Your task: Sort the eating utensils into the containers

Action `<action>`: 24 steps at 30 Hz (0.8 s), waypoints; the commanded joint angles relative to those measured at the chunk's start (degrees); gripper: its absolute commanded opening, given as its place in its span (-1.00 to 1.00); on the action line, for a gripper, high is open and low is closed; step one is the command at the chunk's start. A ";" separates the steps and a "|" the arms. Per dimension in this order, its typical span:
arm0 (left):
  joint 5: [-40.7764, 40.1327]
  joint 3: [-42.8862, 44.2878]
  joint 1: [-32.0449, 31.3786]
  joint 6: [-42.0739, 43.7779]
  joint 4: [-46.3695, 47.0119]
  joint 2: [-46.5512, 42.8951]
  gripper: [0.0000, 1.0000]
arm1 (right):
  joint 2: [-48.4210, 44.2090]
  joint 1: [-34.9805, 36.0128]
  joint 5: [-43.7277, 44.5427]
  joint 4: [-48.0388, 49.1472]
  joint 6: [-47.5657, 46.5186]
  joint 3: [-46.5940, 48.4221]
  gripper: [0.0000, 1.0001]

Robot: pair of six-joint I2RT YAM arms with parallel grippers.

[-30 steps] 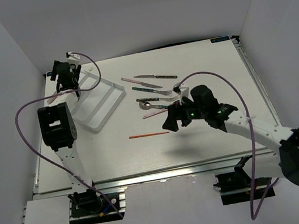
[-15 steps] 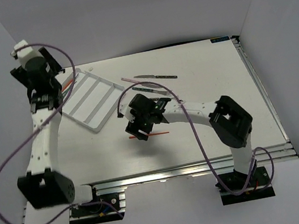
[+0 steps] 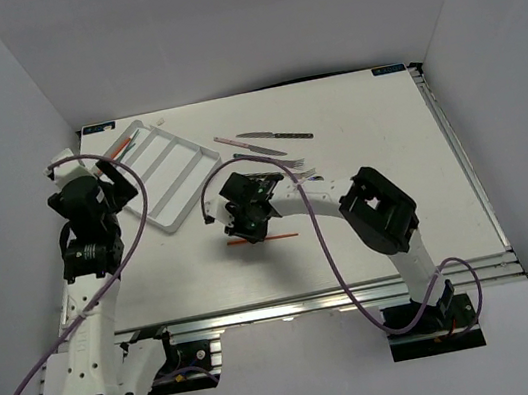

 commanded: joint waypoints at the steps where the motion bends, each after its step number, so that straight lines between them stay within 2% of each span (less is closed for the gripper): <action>1: 6.77 2.19 -0.12 -1.83 -4.13 0.22 0.96 | 4.53 0.15 -3.58 -4.99 -2.88 -0.40 -0.62; 2: 7.56 2.36 -0.03 -2.01 -4.39 0.31 0.96 | 4.80 0.15 -3.93 -5.87 -2.88 -0.49 -0.68; 3: 9.92 2.63 -0.03 -2.27 -5.27 0.92 0.96 | 5.06 0.15 -4.28 -6.05 -2.80 -0.67 -0.91; 4: 11.33 3.41 -0.03 -2.45 -5.80 1.36 0.96 | 4.89 0.06 -4.55 -5.79 -2.53 -1.54 -1.00; 8: 22.91 4.13 -0.03 -5.34 -7.13 3.29 0.96 | -1.23 -0.46 -5.60 -1.76 1.24 -4.35 -1.00; 9: 30.34 3.17 -0.03 -7.96 -4.42 2.95 0.96 | -3.53 -1.60 -6.04 2.08 5.08 -5.05 -1.00; 11: 37.33 -1.64 -0.81 -11.40 0.59 1.72 0.96 | -11.58 -3.62 -8.58 7.28 10.89 -9.07 -1.00; 12: 40.06 -3.33 -2.04 -14.72 5.66 0.93 0.96 | -14.59 -6.76 -13.64 12.79 17.18 -10.93 -1.00; 13: 42.87 -4.74 -2.57 -16.49 7.80 -0.56 0.96 | -17.23 -8.71 -14.82 16.24 21.86 -13.04 -1.00; 14: 43.94 -7.19 -3.01 -19.64 9.65 -1.27 0.96 | -22.04 -10.64 -14.92 19.75 27.91 -17.67 -1.00; 15: 45.09 -8.43 -3.36 -21.33 14.02 -1.88 0.96 | -24.09 -15.01 -17.62 26.92 39.37 -20.33 -1.00; 16: 47.01 -9.66 -4.50 -23.17 16.50 -3.02 0.96 | -26.90 -17.14 -20.61 31.00 43.83 -22.88 -1.00; 18: 48.26 -13.27 -6.26 -28.71 25.28 -3.91 0.96 | -28.50 -19.89 -25.71 36.03 48.69 -27.11 -1.00; 20: 48.88 -15.72 -10.21 -32.66 32.73 -3.91 0.96 | -30.17 -19.89 -26.26 36.57 50.37 -27.82 -1.00; 21: 49.05 -16.26 -13.36 -33.47 35.04 -3.56 0.96 | -30.88 -20.06 -28.52 38.23 51.86 -28.70 -1.00; 24: 47.83 -16.88 -17.42 -33.39 39.02 -1.02 0.96 | -33.95 -20.24 -32.05 46.58 58.36 -31.51 -1.00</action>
